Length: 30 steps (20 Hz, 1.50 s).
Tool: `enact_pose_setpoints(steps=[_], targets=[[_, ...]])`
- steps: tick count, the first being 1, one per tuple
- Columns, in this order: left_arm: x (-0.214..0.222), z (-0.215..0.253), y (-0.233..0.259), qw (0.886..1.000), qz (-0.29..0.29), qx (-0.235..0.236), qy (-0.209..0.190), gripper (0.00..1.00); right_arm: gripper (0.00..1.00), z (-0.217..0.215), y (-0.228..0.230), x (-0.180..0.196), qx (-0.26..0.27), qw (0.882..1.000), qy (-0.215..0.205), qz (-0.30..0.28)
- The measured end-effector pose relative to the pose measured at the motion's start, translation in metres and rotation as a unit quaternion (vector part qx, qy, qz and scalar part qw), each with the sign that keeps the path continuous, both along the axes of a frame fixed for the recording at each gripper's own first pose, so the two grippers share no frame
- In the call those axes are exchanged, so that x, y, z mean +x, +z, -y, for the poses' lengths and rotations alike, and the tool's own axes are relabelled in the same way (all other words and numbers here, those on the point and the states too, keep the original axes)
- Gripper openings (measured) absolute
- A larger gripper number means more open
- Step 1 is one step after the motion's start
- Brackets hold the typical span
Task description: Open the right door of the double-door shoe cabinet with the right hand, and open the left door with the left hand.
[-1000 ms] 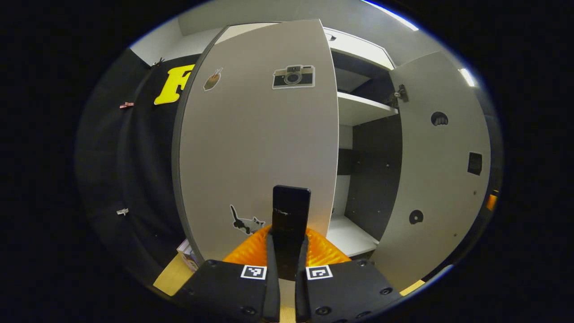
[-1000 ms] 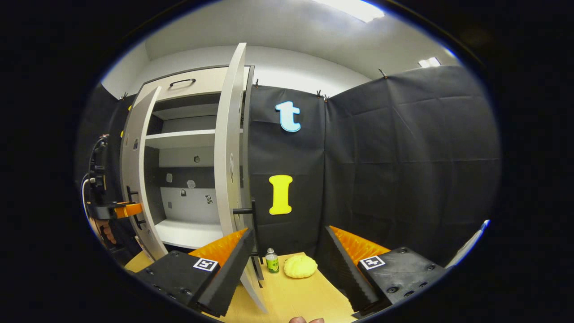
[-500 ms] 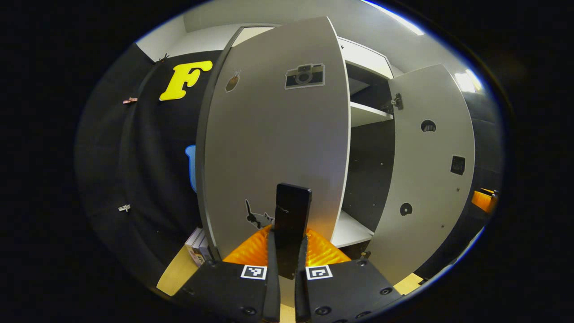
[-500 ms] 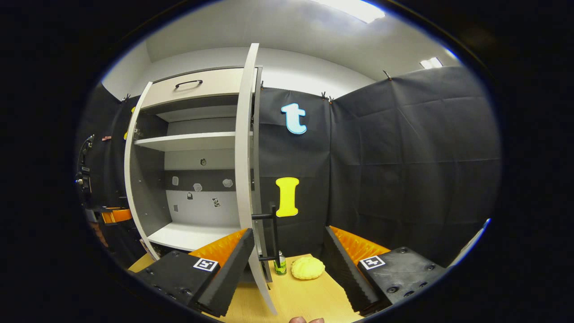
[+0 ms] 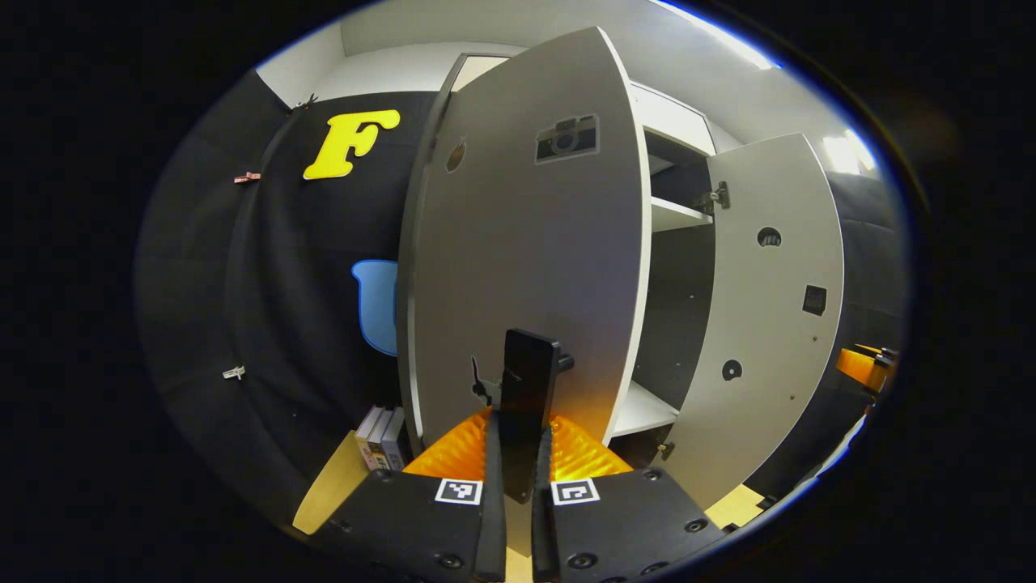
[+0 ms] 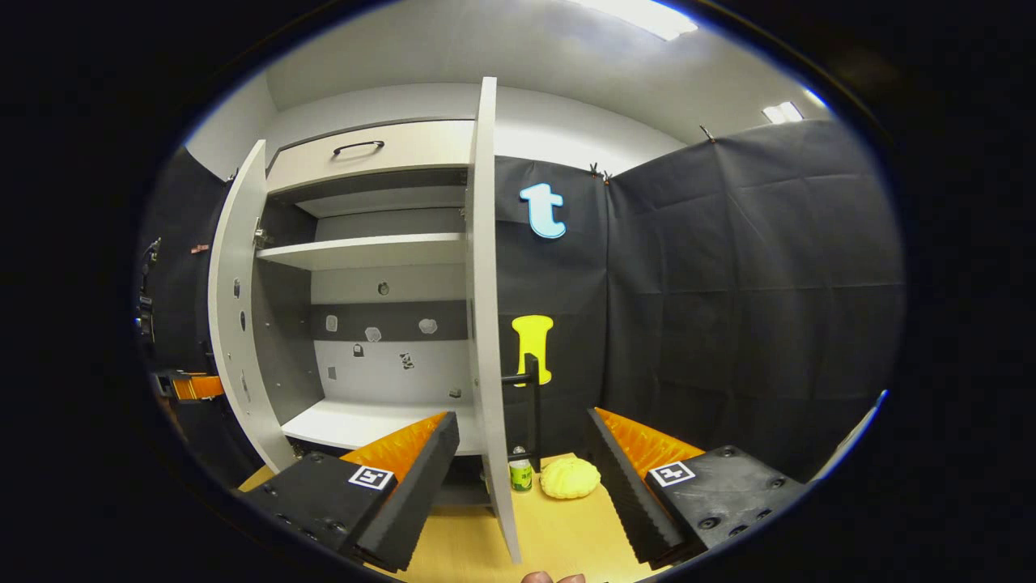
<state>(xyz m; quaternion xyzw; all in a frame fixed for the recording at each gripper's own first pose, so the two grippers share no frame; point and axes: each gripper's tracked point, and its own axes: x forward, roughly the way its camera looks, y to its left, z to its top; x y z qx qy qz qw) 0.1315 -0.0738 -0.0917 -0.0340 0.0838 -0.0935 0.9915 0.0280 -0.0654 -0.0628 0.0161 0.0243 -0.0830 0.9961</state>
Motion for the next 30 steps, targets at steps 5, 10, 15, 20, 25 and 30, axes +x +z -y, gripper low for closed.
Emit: enact_pose_setpoints(steps=[5,10,15,20,25,30], targets=[[-0.002,-0.006,0.001,1.000,-0.001,0.002,0.004,0.17,0.99,-0.019,0.000,-0.003,-0.011,1.000,0.008,0.002],[-0.003,-0.016,0.000,1.000,0.006,0.009,0.015,0.16,0.99,-0.043,0.000,-0.001,-0.010,1.000,0.023,0.003],[-0.004,-0.023,-0.002,0.999,0.007,0.010,0.032,0.16,0.99,-0.063,-0.002,-0.007,-0.018,0.999,0.039,0.001],[-0.006,-0.077,-0.012,0.995,-0.001,0.040,0.091,0.10,0.99,-0.063,-0.001,-0.008,-0.017,0.999,0.046,-0.001],[-0.014,-0.085,-0.006,0.997,0.000,-0.001,0.081,0.11,0.98,-0.063,-0.002,-0.009,-0.019,0.998,0.054,-0.001],[-0.025,-0.076,0.000,0.996,0.010,0.025,0.084,0.07,0.99,-0.063,-0.003,-0.010,-0.015,0.998,0.058,0.000]])
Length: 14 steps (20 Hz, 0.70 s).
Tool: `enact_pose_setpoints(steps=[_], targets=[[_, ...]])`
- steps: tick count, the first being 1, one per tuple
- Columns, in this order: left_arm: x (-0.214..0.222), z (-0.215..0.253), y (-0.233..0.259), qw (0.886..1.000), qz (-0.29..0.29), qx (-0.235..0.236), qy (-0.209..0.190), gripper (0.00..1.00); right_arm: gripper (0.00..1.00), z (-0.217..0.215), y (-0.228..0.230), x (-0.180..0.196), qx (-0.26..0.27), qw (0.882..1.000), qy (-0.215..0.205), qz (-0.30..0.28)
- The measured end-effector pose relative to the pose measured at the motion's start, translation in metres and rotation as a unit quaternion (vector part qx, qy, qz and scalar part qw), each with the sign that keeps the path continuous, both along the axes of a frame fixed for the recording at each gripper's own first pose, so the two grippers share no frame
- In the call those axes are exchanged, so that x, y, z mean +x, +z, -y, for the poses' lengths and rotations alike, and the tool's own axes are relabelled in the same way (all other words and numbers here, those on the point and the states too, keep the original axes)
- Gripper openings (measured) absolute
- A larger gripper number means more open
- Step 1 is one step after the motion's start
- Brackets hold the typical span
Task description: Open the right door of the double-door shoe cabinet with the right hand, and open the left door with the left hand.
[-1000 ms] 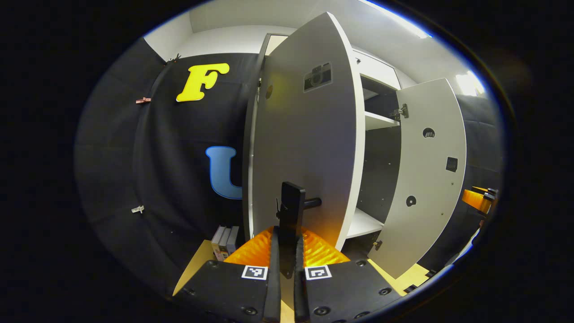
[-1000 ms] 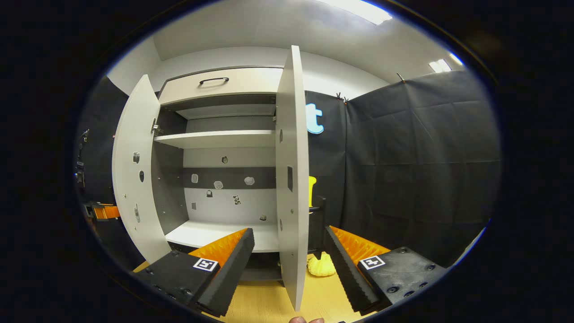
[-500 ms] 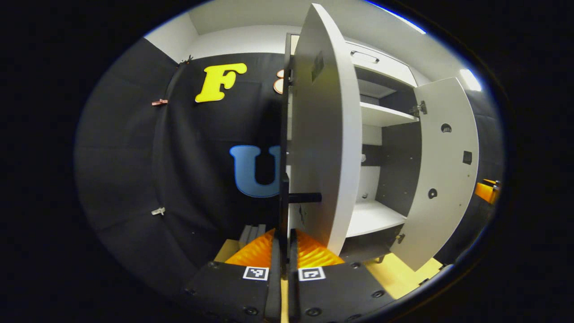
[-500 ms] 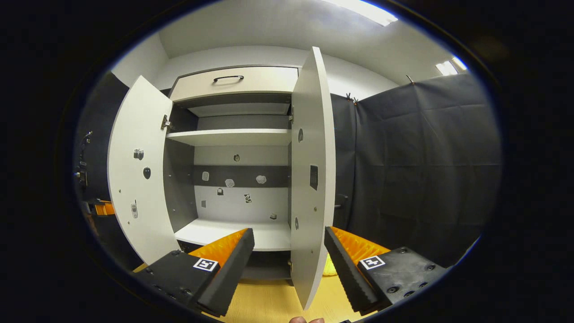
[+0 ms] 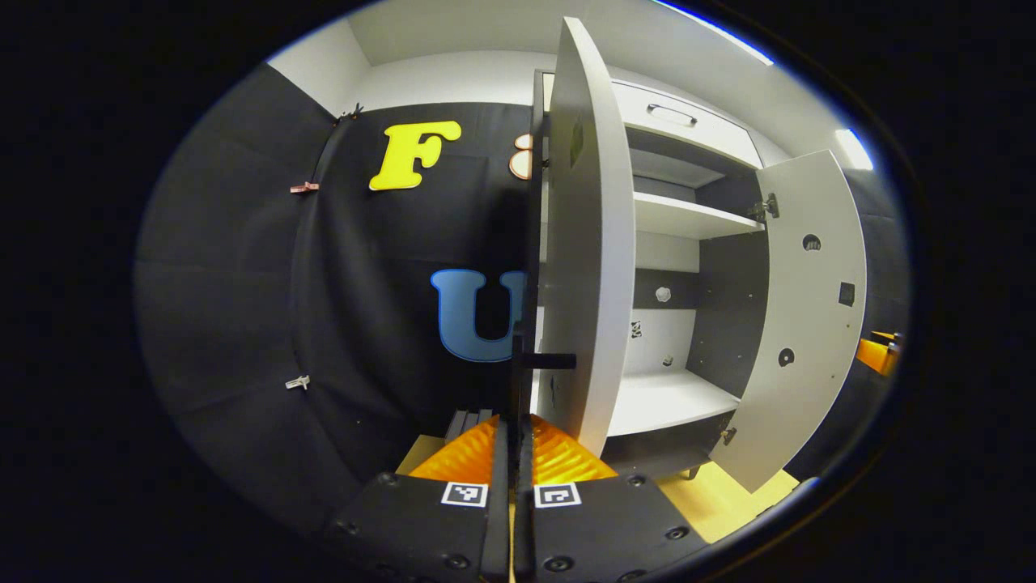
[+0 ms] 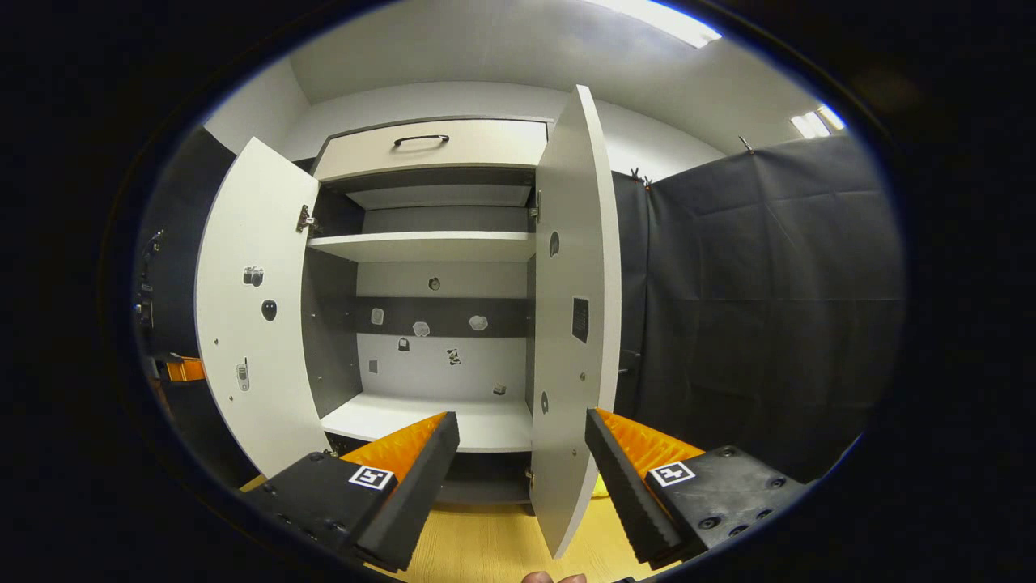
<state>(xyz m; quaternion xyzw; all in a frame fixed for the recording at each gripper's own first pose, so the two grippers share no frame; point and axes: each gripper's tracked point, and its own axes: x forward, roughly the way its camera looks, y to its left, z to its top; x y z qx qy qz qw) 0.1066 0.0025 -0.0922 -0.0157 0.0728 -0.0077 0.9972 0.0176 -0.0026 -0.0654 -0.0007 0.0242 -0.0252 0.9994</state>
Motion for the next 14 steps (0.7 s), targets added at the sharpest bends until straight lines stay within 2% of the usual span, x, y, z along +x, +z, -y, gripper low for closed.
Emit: enact_pose_setpoints(steps=[1,2,3,4,5,10,11,14], targets=[[-0.004,0.000,0.002,1.000,0.002,0.001,0.003,0.01,0.98,0.000,-0.001,0.000,0.002,1.000,0.000,-0.001],[-0.008,0.002,0.003,1.000,0.004,0.000,0.003,0.02,0.99,-0.001,0.000,-0.001,0.004,1.000,0.001,-0.002],[-0.013,0.003,0.006,1.000,0.006,-0.004,0.003,0.17,0.99,-0.001,0.000,-0.001,0.007,1.000,0.003,-0.001],[-0.017,0.005,0.008,1.000,0.009,-0.007,0.002,0.12,0.99,-0.001,0.001,-0.001,0.008,1.000,0.004,0.000],[-0.022,0.006,0.012,1.000,0.013,-0.009,0.003,0.13,0.98,-0.001,0.001,-0.001,0.009,1.000,0.006,0.001],[-0.043,0.023,0.030,0.999,0.032,-0.008,-0.005,0.38,0.99,-0.005,0.004,-0.002,0.005,1.000,0.017,0.011],[-0.046,0.026,0.034,0.999,0.036,-0.006,-0.006,0.52,0.99,-0.006,0.004,-0.004,0.004,1.000,0.020,0.012],[-0.055,0.040,0.042,0.998,0.051,0.000,-0.023,0.59,0.99,-0.007,0.007,-0.004,0.007,1.000,0.027,0.013]])
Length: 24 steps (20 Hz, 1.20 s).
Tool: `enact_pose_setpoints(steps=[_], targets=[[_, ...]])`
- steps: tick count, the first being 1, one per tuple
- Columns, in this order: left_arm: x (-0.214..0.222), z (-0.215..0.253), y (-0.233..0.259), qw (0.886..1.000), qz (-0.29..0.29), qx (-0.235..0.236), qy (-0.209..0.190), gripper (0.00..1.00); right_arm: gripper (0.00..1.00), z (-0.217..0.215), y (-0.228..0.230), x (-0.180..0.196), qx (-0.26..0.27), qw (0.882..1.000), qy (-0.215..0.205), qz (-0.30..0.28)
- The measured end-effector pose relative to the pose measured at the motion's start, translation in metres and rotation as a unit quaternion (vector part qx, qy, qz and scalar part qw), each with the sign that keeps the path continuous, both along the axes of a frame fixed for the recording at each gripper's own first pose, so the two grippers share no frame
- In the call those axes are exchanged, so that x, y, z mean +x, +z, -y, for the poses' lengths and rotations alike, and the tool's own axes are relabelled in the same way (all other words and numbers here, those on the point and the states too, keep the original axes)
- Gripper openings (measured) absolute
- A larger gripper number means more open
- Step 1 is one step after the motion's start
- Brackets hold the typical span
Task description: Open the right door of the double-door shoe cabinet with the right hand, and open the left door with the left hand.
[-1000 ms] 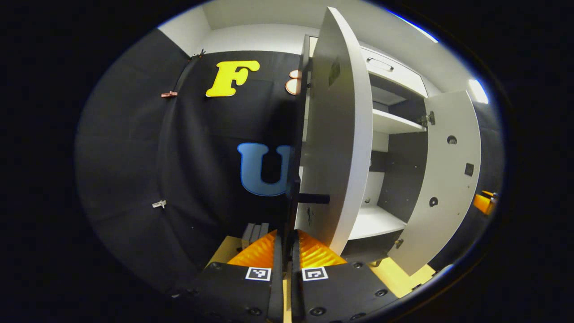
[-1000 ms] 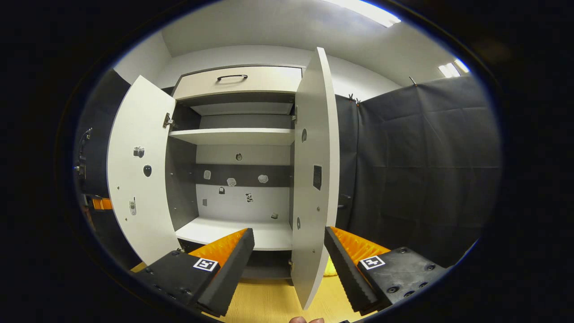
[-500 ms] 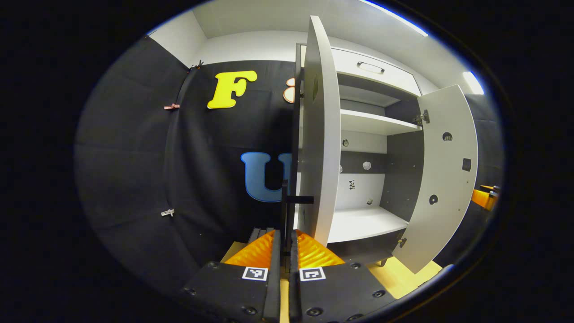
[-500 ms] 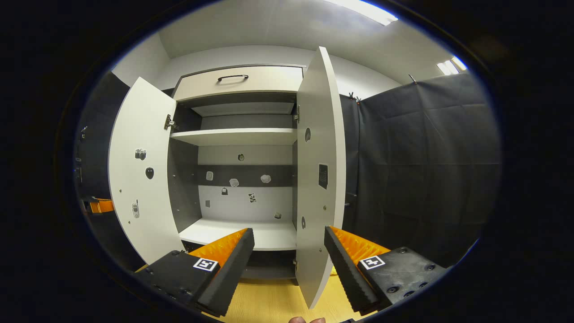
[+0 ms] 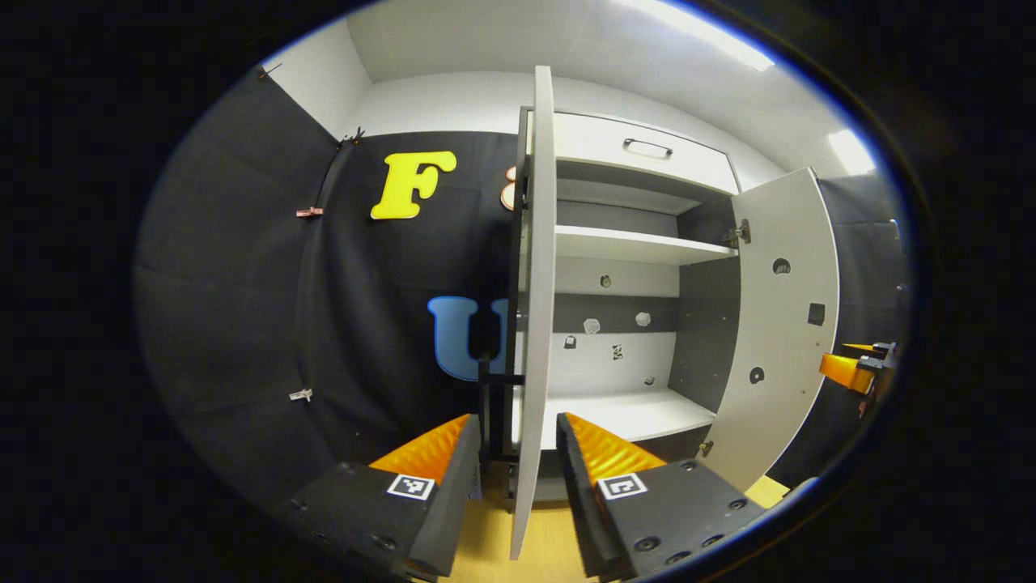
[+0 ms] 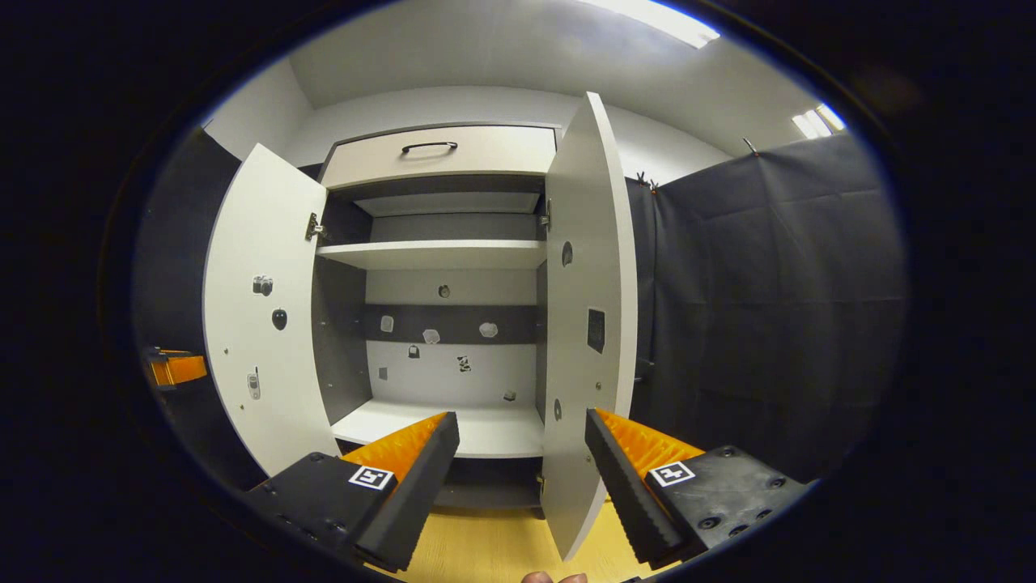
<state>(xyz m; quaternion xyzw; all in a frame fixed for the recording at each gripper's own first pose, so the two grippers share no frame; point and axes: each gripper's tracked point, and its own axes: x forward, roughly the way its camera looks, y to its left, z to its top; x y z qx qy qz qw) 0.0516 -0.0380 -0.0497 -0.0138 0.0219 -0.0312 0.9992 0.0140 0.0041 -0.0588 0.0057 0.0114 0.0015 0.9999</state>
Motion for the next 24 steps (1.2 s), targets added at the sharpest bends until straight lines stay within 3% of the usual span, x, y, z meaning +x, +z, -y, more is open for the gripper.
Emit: enact_pose_setpoints(steps=[3,4,11,24], targets=[[-0.004,0.016,0.000,1.000,0.005,0.007,-0.015,0.95,0.99,-0.001,0.003,0.000,0.001,1.000,0.005,0.006],[-0.005,0.019,0.000,1.000,0.004,0.002,-0.015,0.98,0.99,-0.001,0.004,-0.001,0.002,1.000,0.006,0.007],[-0.009,0.023,-0.001,1.000,0.013,-0.015,0.017,0.98,0.99,-0.005,0.010,-0.005,0.012,1.000,0.019,0.007],[-0.005,0.046,0.001,1.000,0.009,0.007,0.001,0.96,0.98,-0.012,0.014,-0.012,0.013,0.999,0.035,0.014]])
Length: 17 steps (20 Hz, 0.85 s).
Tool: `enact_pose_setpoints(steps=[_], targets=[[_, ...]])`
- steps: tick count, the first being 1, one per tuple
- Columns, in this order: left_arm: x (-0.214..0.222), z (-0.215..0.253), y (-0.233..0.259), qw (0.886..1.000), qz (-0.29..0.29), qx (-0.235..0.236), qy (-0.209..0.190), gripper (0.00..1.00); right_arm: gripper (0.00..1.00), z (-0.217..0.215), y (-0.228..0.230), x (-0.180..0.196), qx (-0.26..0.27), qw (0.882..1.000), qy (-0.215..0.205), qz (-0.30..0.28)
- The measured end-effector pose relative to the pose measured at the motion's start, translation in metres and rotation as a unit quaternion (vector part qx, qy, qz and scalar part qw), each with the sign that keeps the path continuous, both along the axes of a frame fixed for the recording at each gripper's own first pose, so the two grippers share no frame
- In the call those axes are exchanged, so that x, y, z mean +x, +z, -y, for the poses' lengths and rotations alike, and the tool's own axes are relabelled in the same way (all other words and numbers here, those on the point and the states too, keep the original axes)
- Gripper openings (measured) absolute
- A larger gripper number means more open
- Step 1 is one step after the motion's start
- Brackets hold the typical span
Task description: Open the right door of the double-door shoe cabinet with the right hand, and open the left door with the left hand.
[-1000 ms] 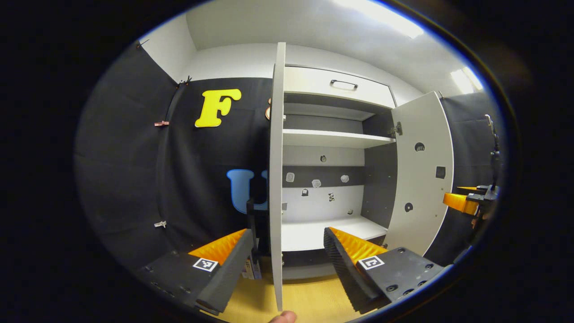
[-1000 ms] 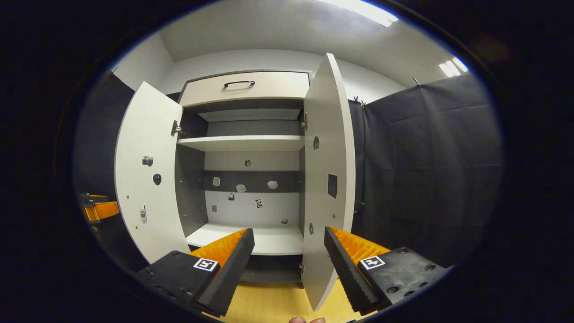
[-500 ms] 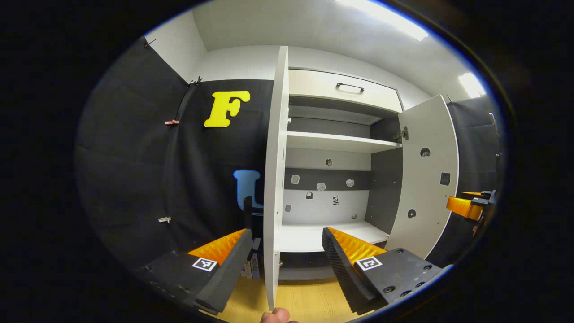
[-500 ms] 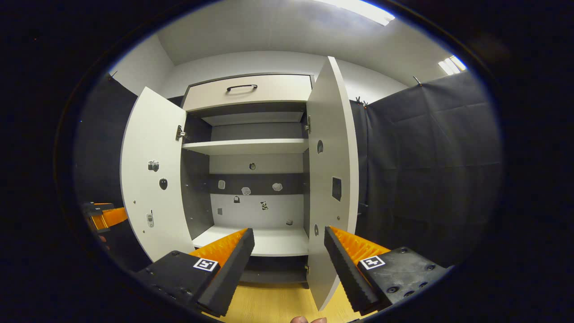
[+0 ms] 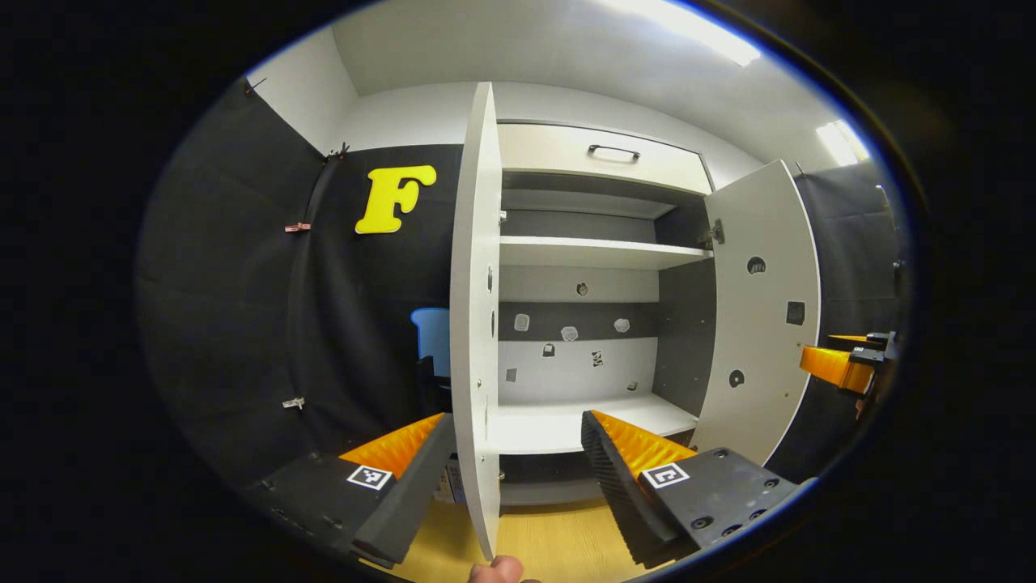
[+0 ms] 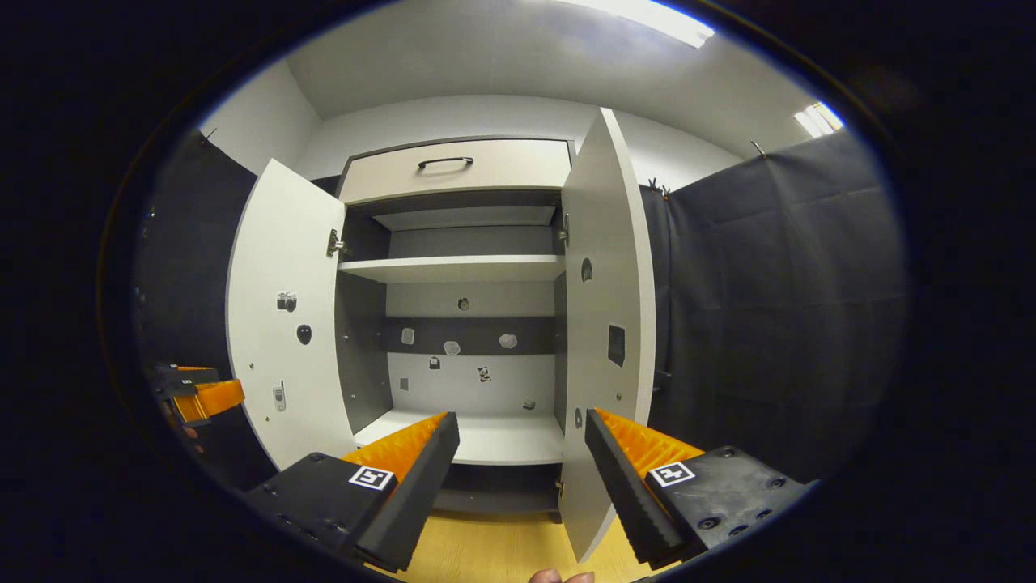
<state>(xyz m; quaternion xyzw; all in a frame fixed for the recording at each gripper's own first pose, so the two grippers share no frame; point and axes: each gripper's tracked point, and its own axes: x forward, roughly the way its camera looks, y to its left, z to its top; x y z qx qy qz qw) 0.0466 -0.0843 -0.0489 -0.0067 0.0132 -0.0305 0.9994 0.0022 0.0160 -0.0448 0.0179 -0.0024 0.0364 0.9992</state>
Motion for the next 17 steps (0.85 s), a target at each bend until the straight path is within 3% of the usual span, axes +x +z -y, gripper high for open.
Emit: enact_pose_setpoints(steps=[17], targets=[[0.0035,0.0077,-0.0025,1.000,-0.005,0.014,-0.009,0.96,0.99,-0.0027,-0.0032,0.0024,-0.002,1.000,-0.003,-0.005]])
